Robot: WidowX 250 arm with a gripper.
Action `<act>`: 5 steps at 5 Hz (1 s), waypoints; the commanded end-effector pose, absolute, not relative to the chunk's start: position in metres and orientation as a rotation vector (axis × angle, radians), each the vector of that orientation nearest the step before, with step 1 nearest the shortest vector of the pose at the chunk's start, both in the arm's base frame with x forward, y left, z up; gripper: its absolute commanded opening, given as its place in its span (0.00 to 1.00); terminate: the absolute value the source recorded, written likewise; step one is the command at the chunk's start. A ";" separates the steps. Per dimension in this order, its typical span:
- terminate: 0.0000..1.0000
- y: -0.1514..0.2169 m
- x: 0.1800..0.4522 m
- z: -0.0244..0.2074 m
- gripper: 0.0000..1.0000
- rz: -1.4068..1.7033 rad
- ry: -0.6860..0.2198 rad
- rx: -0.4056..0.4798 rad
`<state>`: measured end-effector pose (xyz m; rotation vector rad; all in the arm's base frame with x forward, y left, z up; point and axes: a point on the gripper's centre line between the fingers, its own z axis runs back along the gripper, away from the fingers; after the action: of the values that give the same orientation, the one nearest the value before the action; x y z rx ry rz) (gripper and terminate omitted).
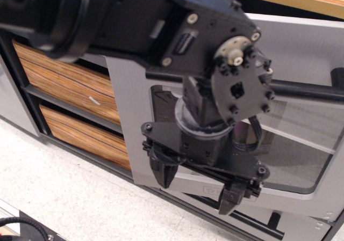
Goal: Close oven
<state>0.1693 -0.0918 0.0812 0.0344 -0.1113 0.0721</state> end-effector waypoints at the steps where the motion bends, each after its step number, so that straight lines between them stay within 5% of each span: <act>1: 0.00 -0.092 0.169 0.081 1.00 0.072 -0.111 0.034; 5: 0.00 -0.090 0.228 0.081 1.00 0.222 -0.139 -0.007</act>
<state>0.2190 -0.0875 0.0719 0.0133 -0.1043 0.2244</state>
